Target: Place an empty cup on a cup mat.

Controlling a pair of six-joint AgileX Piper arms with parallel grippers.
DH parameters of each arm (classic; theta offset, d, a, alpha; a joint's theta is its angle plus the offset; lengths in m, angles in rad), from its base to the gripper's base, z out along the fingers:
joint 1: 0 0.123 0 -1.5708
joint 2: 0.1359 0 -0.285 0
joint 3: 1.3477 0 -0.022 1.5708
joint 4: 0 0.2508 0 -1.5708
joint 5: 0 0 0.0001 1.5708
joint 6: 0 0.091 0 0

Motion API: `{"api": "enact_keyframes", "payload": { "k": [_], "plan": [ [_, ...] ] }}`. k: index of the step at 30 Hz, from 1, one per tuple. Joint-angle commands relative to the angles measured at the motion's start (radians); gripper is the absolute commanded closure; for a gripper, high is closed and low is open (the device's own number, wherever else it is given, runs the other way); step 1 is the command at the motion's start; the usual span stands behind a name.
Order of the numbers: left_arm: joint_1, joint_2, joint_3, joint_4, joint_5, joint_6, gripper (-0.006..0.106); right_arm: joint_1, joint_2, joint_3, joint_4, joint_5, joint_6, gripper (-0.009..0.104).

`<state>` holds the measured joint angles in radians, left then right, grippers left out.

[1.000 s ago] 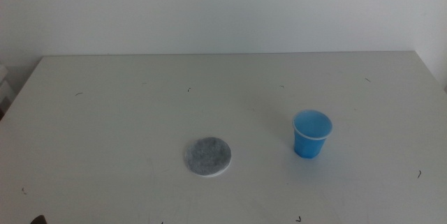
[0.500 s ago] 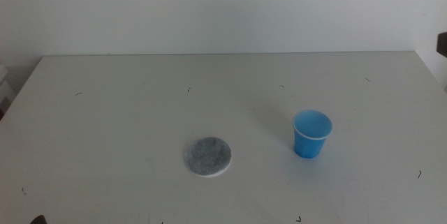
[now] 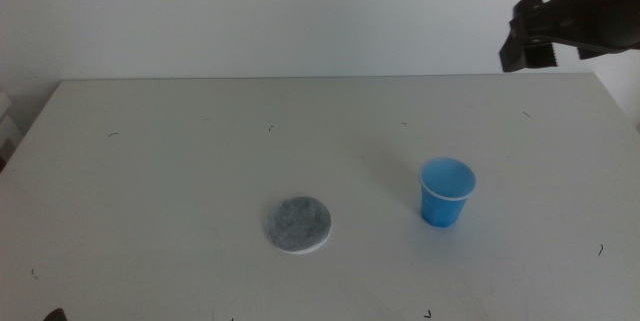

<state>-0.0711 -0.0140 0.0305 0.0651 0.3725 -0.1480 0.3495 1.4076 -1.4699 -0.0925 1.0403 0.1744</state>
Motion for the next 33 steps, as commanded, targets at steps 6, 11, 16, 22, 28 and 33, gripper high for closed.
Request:
{"api": "enact_keyframes", "payload": {
  "k": [6,11,16,22,28,33],
  "plan": [
    [0.001,-0.004,-0.006,0.0,-0.067,-0.011,-0.005,0.004,0.136,-0.099,0.057,-0.001,-0.002,0.006],
    [0.001,-0.004,-0.006,0.0,-0.067,-0.011,-0.005,0.004,0.213,-0.099,0.055,-0.005,-0.002,0.006],
    [0.001,-0.004,-0.006,0.0,-0.067,-0.011,-0.005,0.003,0.284,-0.099,0.06,-0.012,-0.002,0.006],
    [0.001,-0.004,-0.006,0.0,-0.067,-0.011,-0.005,0.003,0.353,-0.099,0.065,-0.013,-0.002,0.006],
    [0.001,-0.004,-0.006,0.0,-0.067,-0.011,-0.005,-0.003,0.409,-0.099,0.065,-0.017,-0.002,0.006],
    [0.001,-0.004,-0.006,0.0,-0.067,-0.011,-0.005,-0.007,0.446,-0.098,0.066,-0.016,-0.002,0.007]
  ]
}}
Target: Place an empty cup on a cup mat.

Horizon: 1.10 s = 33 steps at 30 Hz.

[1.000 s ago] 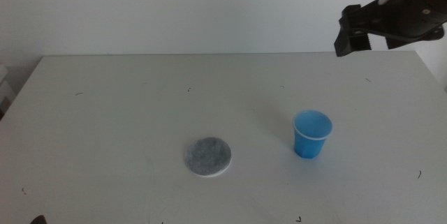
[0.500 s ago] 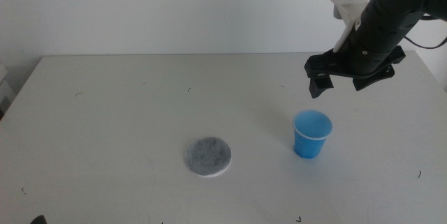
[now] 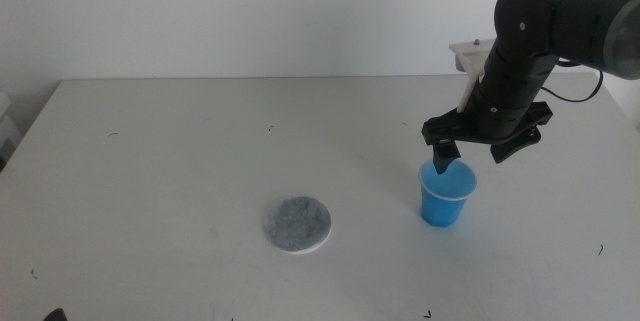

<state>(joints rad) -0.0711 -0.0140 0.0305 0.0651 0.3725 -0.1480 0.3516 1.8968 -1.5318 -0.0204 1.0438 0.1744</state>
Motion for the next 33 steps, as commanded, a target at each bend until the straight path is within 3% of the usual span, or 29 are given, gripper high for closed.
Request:
{"api": "enact_keyframes", "payload": {
  "k": [1,7,13,19,25,33],
  "plan": [
    [0.001,-0.004,-0.006,0.0,-0.067,-0.011,-0.005,-0.009,-0.035,-0.036,-0.006,-0.02,-0.002,0.007],
    [0.001,-0.004,-0.006,0.0,-0.067,-0.011,-0.005,-0.009,0.014,-0.031,0.0,-0.024,-0.002,0.014],
    [0.001,-0.004,-0.006,0.0,-0.067,-0.011,-0.005,-0.009,0.057,-0.03,0.011,-0.025,-0.002,0.03],
    [0.001,-0.004,-0.006,0.0,-0.067,-0.011,-0.005,-0.009,0.067,-0.025,0.01,-0.028,-0.002,0.058],
    [0.001,-0.004,-0.006,0.0,-0.067,-0.011,-0.005,-0.009,0.068,-0.025,0.009,-0.027,-0.006,0.095],
    [0.001,-0.004,-0.006,0.0,-0.067,-0.011,-0.005,0.008,0.027,-0.045,0.02,0.025,-0.001,0.096]
  ]
}}
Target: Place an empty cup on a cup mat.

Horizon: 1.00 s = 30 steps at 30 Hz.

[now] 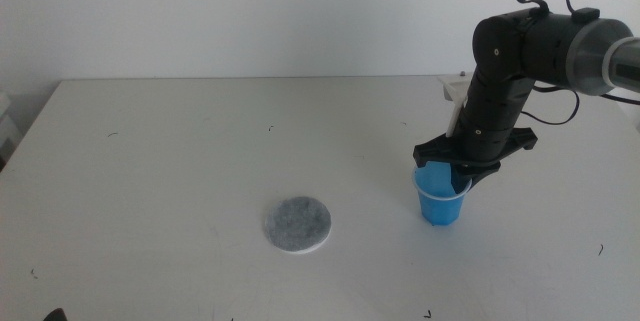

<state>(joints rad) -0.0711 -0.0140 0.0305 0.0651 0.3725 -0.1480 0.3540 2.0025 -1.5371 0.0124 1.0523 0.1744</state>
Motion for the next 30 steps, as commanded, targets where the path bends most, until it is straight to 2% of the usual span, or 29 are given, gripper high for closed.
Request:
{"api": "enact_keyframes", "payload": {
  "k": [1,9,20,30],
  "plan": [
    [0.001,-0.004,-0.006,0.0,-0.067,-0.011,-0.005,0.013,-0.087,-0.051,-0.012,0.025,0.007,0.096],
    [0.001,-0.004,-0.006,0.0,-0.067,-0.011,-0.005,0.112,-0.115,-0.213,-0.019,0.129,0.064,0.096],
    [0.001,-0.004,-0.006,0.0,-0.067,-0.011,-0.005,0.275,-0.036,-0.401,-0.021,0.138,0.146,0.096],
    [0.001,-0.004,-0.006,0.0,-0.067,-0.011,-0.005,0.354,0.106,-0.537,-0.021,0.162,0.178,0.096]
  ]
}}
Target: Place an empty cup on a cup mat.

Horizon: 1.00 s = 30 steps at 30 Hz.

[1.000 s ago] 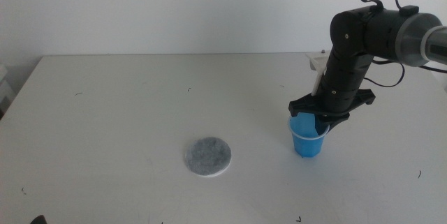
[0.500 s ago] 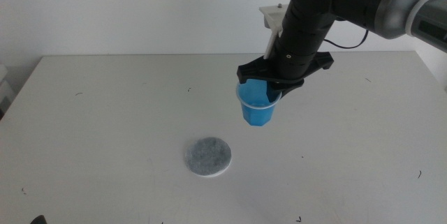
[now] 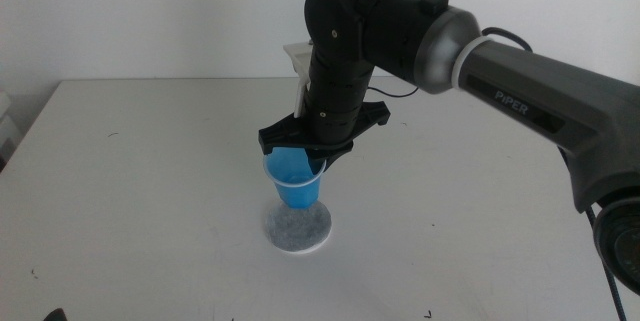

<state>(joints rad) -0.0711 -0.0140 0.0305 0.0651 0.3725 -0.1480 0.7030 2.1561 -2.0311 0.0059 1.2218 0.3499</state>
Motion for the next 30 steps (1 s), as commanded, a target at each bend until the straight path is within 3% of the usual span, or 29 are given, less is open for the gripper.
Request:
{"api": "enact_keyframes", "payload": {
  "k": [1,25,26,30],
  "plan": [
    [0.001,-0.004,-0.006,0.0,-0.067,-0.011,-0.005,0.01,-0.037,-0.043,-0.014,-0.01,0.002,0.096],
    [0.001,-0.004,-0.006,0.0,-0.067,-0.011,-0.005,0.02,0.057,-0.042,-0.014,0.017,-0.023,0.095],
    [0.001,-0.004,-0.006,0.0,-0.067,-0.011,-0.005,0.02,0.057,-0.042,-0.014,0.013,-0.02,0.087],
    [0.001,-0.004,-0.006,0.0,-0.067,-0.011,-0.005,0.02,0.057,-0.042,-0.014,0.011,-0.02,0.071]
  ]
}}
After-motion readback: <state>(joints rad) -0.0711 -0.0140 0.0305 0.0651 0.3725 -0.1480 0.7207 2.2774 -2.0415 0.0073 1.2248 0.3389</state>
